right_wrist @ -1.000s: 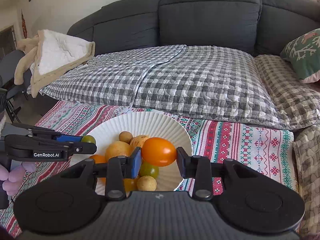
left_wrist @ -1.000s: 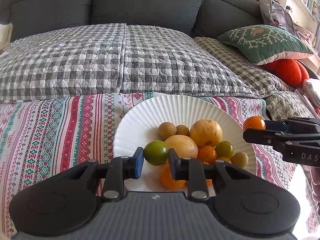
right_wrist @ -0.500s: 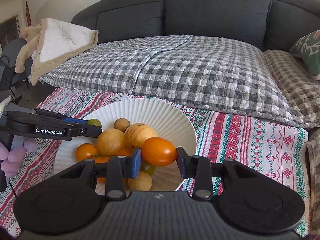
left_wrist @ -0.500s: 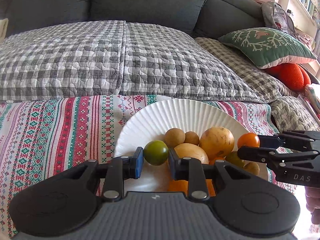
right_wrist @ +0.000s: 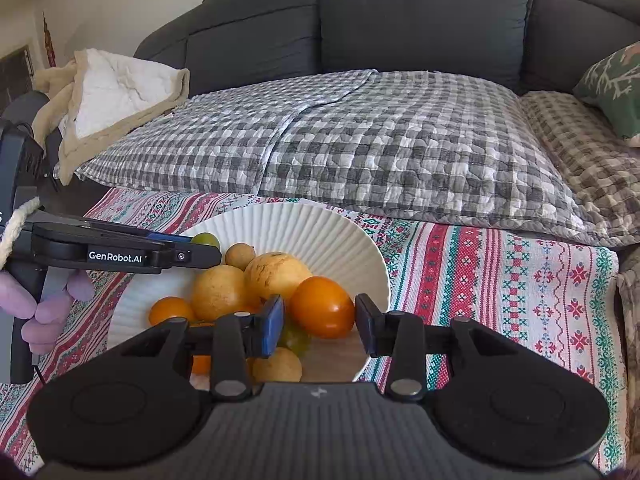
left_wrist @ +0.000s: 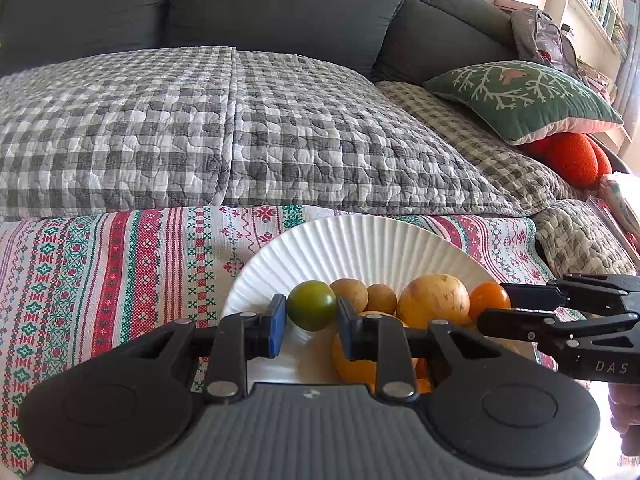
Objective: Organize fruits
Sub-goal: 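Lower both tomatoes onto the plate and open both tools, then withdraw both open tools from the plate toward the last fruits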
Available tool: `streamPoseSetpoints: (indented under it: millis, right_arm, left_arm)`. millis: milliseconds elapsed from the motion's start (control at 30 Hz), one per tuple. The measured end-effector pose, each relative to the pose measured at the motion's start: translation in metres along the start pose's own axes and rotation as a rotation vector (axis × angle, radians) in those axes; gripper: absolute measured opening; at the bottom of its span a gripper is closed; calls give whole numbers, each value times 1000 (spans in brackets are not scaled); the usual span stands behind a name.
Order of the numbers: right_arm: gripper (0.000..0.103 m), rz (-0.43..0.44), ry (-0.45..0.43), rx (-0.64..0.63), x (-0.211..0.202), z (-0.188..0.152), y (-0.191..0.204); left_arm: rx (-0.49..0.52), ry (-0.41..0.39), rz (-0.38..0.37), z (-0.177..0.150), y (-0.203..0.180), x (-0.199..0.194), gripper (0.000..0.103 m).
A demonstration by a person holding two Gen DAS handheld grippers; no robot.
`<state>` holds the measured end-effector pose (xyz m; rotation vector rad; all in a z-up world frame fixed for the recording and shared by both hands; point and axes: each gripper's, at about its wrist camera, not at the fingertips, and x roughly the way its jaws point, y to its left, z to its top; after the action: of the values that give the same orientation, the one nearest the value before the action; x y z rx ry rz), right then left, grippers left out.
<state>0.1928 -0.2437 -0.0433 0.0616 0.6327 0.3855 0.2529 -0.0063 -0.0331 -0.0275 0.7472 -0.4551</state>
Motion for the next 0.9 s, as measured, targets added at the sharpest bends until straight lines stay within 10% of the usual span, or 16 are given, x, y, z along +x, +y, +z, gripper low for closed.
streamPoseSetpoints:
  millis: [900]
  right_arm:
    - [90,-128,6,11,-51,-2,42]
  left_arm:
    - [103,-13,108,-39,-33,-79,85]
